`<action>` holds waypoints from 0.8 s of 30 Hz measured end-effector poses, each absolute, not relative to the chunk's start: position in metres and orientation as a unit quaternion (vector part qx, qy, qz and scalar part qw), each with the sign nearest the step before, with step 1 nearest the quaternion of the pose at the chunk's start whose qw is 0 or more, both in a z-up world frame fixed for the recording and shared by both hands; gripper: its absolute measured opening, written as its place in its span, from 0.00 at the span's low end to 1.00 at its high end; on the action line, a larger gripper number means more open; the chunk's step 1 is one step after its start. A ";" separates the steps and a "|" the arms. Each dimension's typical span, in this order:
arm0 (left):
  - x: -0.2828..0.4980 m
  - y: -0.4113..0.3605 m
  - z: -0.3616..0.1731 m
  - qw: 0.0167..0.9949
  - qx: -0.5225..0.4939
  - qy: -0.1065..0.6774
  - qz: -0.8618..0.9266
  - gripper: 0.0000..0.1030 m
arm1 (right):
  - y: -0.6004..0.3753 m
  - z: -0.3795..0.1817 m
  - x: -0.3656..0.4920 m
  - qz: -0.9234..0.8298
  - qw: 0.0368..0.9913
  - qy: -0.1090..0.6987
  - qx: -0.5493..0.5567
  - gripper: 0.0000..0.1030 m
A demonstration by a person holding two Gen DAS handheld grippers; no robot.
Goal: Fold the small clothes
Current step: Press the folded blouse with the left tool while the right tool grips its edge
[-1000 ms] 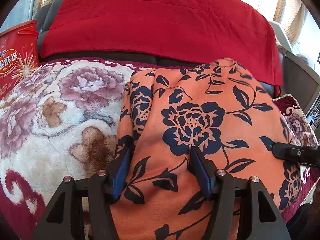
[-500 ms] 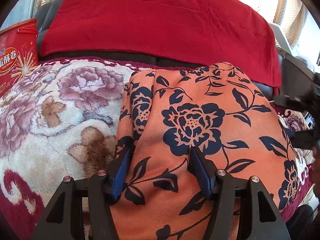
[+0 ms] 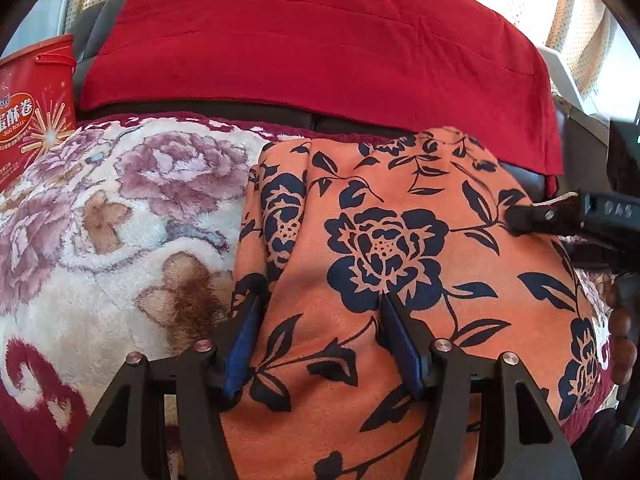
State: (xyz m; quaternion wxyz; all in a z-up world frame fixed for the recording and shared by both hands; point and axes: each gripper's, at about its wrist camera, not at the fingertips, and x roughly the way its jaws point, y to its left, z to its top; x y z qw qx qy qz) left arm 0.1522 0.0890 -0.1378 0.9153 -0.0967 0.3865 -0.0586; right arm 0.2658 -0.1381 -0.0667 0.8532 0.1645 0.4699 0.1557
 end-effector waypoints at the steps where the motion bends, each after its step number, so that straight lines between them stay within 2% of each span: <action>1: 0.152 0.090 -0.138 0.915 -0.098 0.386 -0.058 0.62 | -0.143 -0.067 0.266 0.158 0.851 0.468 0.180 0.67; 8: 0.152 0.089 -0.139 0.916 -0.095 0.385 -0.055 0.62 | -0.154 -0.060 0.293 0.171 0.840 0.465 0.222 0.65; 9: 0.152 0.089 -0.139 0.916 -0.095 0.385 -0.055 0.62 | -0.150 -0.058 0.297 0.167 0.844 0.466 0.204 0.39; 10: 0.152 0.089 -0.138 0.917 -0.094 0.385 -0.055 0.62 | -0.140 -0.054 0.297 0.163 0.852 0.465 0.175 0.29; 12: 0.152 0.089 -0.139 0.917 -0.093 0.385 -0.056 0.62 | -0.112 -0.037 0.286 0.149 0.880 0.444 0.082 0.29; 14: 0.152 0.089 -0.139 0.916 -0.093 0.385 -0.056 0.62 | -0.100 -0.034 0.282 0.139 0.888 0.436 0.036 0.29; 17: 0.152 0.087 -0.138 0.917 -0.092 0.385 -0.056 0.62 | -0.110 -0.043 0.284 0.130 0.882 0.448 0.065 0.33; 18: 0.152 0.088 -0.138 0.917 -0.092 0.385 -0.056 0.62 | -0.116 -0.044 0.282 0.131 0.880 0.448 0.087 0.44; 19: 0.153 0.088 -0.138 0.917 -0.093 0.385 -0.057 0.62 | -0.122 -0.045 0.278 0.129 0.878 0.449 0.105 0.69; 20: 0.153 0.089 -0.139 0.916 -0.095 0.385 -0.058 0.62 | -0.125 -0.046 0.275 0.129 0.877 0.449 0.111 0.78; 24: 0.153 0.090 -0.138 0.916 -0.095 0.385 -0.057 0.62 | -0.126 -0.053 0.248 0.164 0.865 0.460 0.118 0.77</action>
